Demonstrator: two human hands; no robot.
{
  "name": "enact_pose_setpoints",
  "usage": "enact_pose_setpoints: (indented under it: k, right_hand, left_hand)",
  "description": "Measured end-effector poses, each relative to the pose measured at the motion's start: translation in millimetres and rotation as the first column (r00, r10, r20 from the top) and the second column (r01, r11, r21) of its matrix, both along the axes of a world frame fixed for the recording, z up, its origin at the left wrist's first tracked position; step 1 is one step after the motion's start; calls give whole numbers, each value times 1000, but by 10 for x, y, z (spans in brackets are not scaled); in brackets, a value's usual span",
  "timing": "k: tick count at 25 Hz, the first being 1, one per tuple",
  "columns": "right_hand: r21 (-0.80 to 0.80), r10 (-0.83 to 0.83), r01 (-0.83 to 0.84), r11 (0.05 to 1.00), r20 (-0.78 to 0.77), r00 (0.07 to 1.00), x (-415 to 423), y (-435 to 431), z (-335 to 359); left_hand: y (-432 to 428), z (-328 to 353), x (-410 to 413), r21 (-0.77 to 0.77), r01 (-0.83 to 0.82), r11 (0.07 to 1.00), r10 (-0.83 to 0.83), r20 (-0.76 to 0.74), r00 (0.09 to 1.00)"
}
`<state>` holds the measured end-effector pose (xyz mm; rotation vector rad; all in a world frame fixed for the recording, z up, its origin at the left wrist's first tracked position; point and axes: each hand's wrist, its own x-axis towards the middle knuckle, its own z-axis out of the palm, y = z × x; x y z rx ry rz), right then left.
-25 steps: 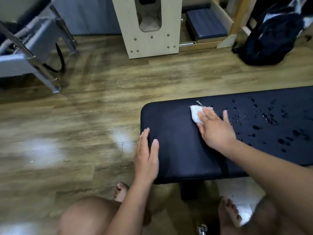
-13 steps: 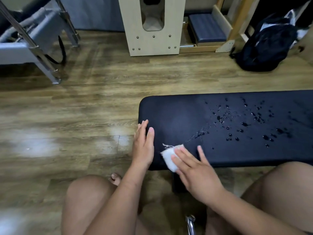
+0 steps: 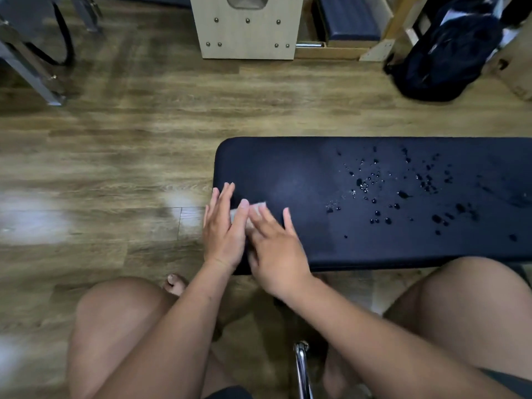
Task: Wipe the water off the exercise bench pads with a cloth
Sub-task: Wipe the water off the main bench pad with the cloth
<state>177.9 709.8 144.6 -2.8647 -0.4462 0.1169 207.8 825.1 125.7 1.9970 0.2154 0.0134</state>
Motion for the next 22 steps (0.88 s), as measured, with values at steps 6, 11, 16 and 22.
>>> enact_pose_setpoints:
  k: [6,11,16,22]
  right_hand:
    - [14,19,-20,1000,66,998,-284,-1321,-57]
    - [21,-348,349,937,-12,937,449,-1083,11]
    - [41,65,-67,997,39,997,-494,-1076,-37]
    - [-19,9,-9,1000,1,1000,266,-1606,15]
  left_hand:
    - [-36,6,8,98,-10,995,9,13,1000]
    - [-21,-54,19,246,27,969,-43,57,997]
    - [-62,-55,-9,338,-10,941,-21,89,996]
    - [-104,-103,-26,458,-67,886,-15,174,985]
